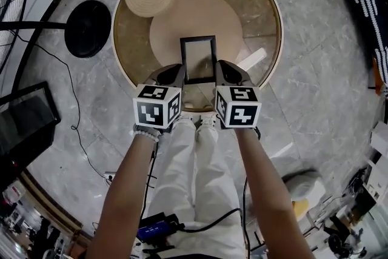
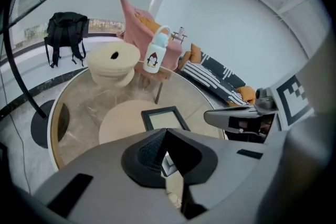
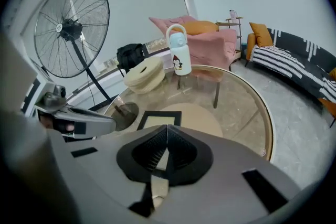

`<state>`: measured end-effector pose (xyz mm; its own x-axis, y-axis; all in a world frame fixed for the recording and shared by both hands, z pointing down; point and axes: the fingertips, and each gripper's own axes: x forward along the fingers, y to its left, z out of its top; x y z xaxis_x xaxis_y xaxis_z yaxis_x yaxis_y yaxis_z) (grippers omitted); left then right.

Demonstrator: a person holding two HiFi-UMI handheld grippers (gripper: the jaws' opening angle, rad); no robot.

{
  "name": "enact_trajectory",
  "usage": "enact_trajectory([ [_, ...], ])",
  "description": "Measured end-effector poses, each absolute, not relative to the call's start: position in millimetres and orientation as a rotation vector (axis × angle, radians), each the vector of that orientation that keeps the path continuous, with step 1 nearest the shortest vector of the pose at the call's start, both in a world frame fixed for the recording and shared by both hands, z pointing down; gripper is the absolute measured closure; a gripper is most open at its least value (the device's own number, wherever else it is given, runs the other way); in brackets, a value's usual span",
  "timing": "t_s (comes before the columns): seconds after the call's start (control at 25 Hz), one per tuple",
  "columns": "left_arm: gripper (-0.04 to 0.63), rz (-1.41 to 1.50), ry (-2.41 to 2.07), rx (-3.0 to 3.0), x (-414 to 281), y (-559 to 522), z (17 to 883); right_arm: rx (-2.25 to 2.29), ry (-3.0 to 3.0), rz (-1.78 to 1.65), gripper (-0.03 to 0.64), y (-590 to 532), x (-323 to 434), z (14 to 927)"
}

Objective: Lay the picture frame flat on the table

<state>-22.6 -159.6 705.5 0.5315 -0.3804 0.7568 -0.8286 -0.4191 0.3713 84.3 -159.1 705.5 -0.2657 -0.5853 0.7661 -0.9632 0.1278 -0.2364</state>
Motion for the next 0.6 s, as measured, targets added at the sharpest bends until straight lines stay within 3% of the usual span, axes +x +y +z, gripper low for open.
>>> enact_trajectory([
  [0.6, 0.58, 0.554, -0.997, 2.344, -22.4, -130.5, 496.6, 1.559, -2.117, 0.72, 0.584, -124.2, 74.2, 519.6],
])
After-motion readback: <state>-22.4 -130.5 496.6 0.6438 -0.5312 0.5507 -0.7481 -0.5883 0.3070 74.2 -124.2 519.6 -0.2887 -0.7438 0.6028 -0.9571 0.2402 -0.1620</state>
